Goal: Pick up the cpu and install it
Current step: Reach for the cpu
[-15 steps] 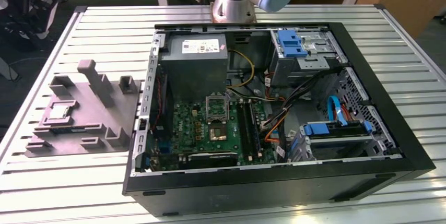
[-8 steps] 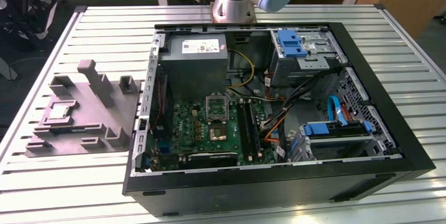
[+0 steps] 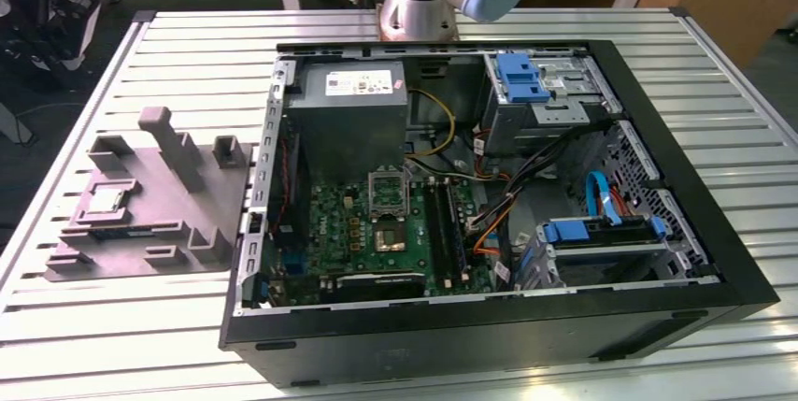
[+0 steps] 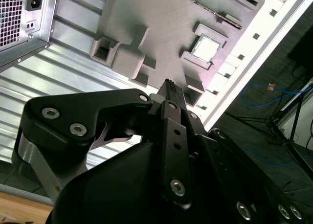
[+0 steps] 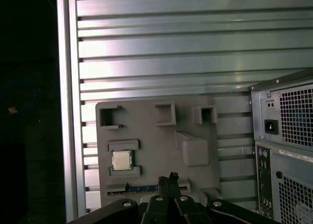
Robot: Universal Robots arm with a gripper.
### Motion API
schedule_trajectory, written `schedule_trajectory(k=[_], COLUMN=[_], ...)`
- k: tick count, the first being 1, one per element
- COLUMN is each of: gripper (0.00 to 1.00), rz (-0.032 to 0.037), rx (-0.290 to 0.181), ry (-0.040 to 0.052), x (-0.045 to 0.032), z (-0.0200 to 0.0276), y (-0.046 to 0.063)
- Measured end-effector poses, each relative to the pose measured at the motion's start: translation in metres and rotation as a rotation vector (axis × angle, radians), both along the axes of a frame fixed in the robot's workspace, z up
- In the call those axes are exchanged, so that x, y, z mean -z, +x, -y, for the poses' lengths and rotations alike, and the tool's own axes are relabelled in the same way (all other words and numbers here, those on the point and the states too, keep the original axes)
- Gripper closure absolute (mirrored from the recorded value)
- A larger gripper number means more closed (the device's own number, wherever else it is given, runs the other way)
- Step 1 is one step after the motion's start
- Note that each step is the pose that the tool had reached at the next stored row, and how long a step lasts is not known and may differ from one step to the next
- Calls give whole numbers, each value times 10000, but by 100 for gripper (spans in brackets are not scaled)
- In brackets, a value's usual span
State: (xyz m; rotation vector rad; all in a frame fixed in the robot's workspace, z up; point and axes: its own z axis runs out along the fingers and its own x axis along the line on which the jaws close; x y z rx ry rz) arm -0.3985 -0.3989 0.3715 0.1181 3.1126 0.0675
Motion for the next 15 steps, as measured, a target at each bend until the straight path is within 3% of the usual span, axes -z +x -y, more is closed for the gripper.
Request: schedule_trajectory(k=[15], gripper=[89], rz=[0], rx=[1], ry=[0], x=[4], z=[0], y=[-73])
